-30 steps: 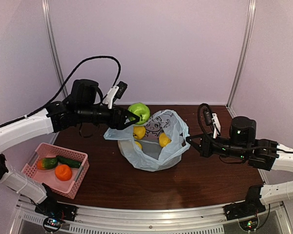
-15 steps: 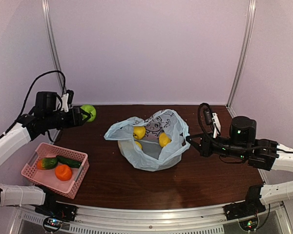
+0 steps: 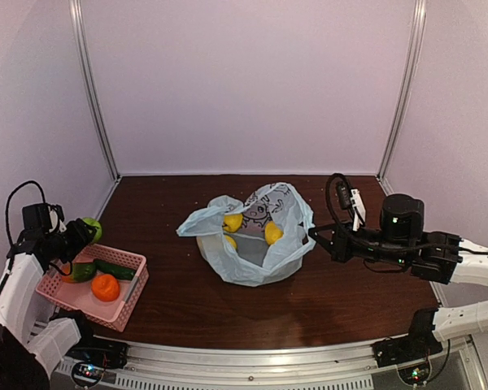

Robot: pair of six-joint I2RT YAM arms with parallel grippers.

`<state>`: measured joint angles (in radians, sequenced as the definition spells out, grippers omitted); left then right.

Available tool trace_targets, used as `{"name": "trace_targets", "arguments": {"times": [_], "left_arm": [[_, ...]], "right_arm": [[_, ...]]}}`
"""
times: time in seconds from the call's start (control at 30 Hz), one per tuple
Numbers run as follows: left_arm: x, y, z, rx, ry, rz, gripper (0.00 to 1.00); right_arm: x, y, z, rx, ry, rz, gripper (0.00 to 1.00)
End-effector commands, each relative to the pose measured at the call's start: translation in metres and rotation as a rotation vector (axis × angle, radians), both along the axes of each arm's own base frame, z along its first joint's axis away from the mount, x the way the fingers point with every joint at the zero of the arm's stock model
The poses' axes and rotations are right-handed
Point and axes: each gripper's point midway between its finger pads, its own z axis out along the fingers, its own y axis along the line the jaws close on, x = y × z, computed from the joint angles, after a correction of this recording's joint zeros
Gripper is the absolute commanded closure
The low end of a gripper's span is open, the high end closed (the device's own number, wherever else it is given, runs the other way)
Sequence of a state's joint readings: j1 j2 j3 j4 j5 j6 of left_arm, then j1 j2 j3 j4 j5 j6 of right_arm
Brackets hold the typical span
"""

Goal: Untie the knot of the plastic bag and take out the fruit
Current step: Place the fake fruit in the bin.

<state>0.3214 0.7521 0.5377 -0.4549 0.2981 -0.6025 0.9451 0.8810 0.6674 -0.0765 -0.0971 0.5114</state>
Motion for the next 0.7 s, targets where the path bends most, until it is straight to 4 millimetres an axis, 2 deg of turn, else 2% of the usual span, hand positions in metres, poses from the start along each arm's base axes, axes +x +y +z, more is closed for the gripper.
{"name": "trace_targets", "arguments": {"times": [0.0,0.3,0.47,0.67], "left_arm": [[-0.004,0.003,-0.009,-0.069,0.009,0.029,0.37],[-0.032,0.036,0.002,0.011,0.008,0.284,0.40],[-0.048,0.055,-0.008,0.034,0.111,0.416,0.43],[-0.060,0.063,-0.011,0.031,0.151,0.505,0.45]], "right_arm": [[0.001,0.000,0.009,0.012,-0.028,-0.009,1.00],[0.002,-0.005,0.007,0.012,-0.029,-0.027,1.00],[0.002,-0.005,0.007,0.007,-0.033,-0.023,1.00],[0.001,-0.008,0.007,0.009,-0.038,-0.033,1.00]]}}
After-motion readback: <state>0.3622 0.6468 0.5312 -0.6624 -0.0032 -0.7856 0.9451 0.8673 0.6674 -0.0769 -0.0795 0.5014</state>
